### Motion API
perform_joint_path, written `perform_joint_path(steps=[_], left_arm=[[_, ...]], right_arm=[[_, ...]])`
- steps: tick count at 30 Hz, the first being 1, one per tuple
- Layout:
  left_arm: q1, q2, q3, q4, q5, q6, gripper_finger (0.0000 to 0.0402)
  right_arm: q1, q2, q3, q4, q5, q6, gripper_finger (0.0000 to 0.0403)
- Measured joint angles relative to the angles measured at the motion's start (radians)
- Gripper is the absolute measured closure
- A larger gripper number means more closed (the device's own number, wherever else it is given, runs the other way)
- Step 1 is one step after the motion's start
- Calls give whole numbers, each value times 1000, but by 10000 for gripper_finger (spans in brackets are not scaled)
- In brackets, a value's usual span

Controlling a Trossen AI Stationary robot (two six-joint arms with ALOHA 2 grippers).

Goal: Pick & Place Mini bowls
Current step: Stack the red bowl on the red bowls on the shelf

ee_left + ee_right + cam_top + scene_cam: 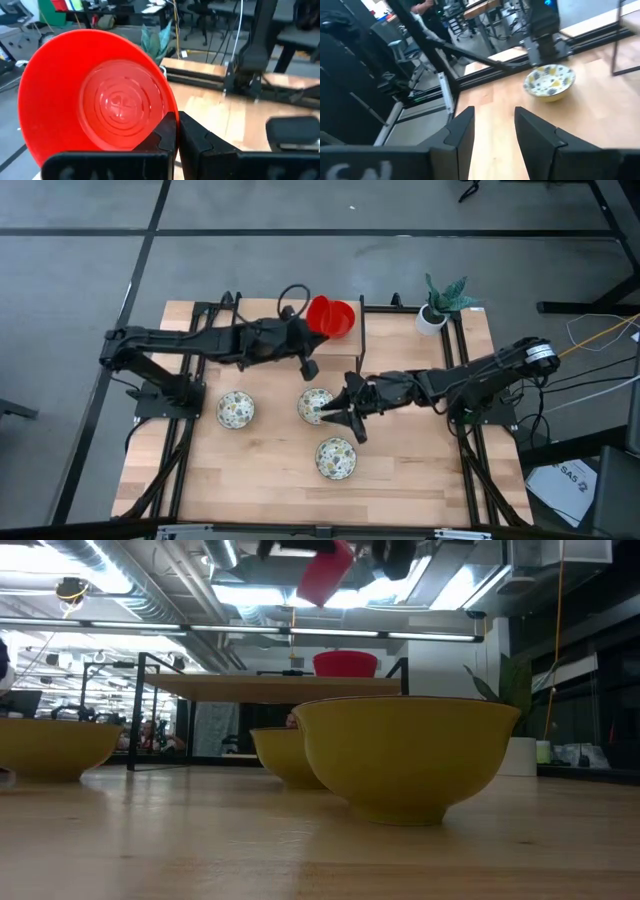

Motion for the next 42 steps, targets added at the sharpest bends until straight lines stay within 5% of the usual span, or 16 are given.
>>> perform_joint_path(steps=[11, 22, 30, 42], left_arm=[[118, 16, 0, -37, 96, 166, 398], [229, 40, 0, -138, 311, 183, 398], [239, 42, 34, -223, 375, 189, 398], [241, 165, 315, -461, 345, 309, 398]], right_arm=[[-218, -9, -1, -70, -232, 68, 263], [-275, -22, -1, -133, -164, -37, 263], [-318, -22, 79, -191, -156, -216, 263], [-346, -23, 395, -758, -190, -346, 263]])
